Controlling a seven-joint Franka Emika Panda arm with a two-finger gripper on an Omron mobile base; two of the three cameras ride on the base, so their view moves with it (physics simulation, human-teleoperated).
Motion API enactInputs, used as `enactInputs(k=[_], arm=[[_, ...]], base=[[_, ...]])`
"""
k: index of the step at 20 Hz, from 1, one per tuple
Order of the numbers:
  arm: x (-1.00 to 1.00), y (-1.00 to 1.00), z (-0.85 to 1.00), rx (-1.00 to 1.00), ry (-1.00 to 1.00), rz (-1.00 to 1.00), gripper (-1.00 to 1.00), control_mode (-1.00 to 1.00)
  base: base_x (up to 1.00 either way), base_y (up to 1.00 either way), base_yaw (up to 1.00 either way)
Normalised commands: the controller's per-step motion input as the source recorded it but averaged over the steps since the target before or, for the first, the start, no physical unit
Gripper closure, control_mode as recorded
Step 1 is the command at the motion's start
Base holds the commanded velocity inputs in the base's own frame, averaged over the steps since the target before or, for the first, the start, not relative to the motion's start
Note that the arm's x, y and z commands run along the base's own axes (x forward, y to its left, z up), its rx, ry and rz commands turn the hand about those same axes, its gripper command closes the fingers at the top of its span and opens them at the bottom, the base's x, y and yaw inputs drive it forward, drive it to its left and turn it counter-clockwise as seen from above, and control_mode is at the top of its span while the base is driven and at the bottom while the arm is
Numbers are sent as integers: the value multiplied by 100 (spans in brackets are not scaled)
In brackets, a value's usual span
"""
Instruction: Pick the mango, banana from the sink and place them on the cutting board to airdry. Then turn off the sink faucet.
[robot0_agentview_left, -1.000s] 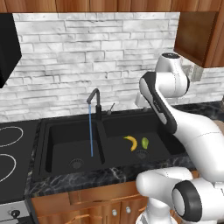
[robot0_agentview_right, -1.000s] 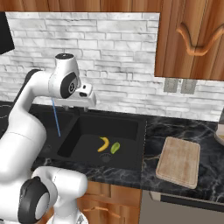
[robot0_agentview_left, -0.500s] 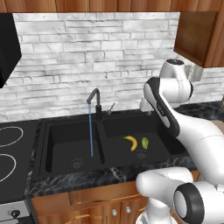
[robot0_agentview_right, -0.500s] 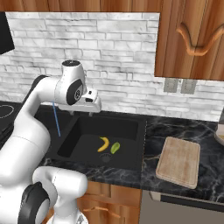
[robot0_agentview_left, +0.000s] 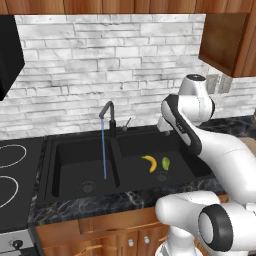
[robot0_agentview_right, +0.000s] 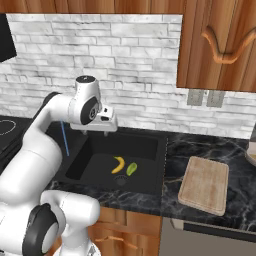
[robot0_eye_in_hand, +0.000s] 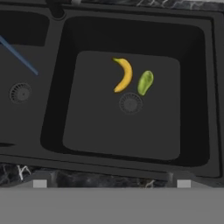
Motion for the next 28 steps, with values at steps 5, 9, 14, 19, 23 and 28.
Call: enactInputs(k=[5, 9, 14, 19, 23, 28], arm=[[31, -1, -37, 0, -1, 2, -100, -100], [28, 0, -31, 0, 0, 1, -100, -100], [24, -6, -30, 0, 0, 1, -100, -100], [18, -8, -29, 0, 0, 2, -100, -100], [16, -3, -27, 0, 0, 2, -100, -100], [15, 0, -24, 0, 0, 2, -100, -100]], base=[[0, 0, 0], [0, 0, 0], [0, 0, 0], [0, 0, 0], [0, 0, 0], [0, 0, 0]])
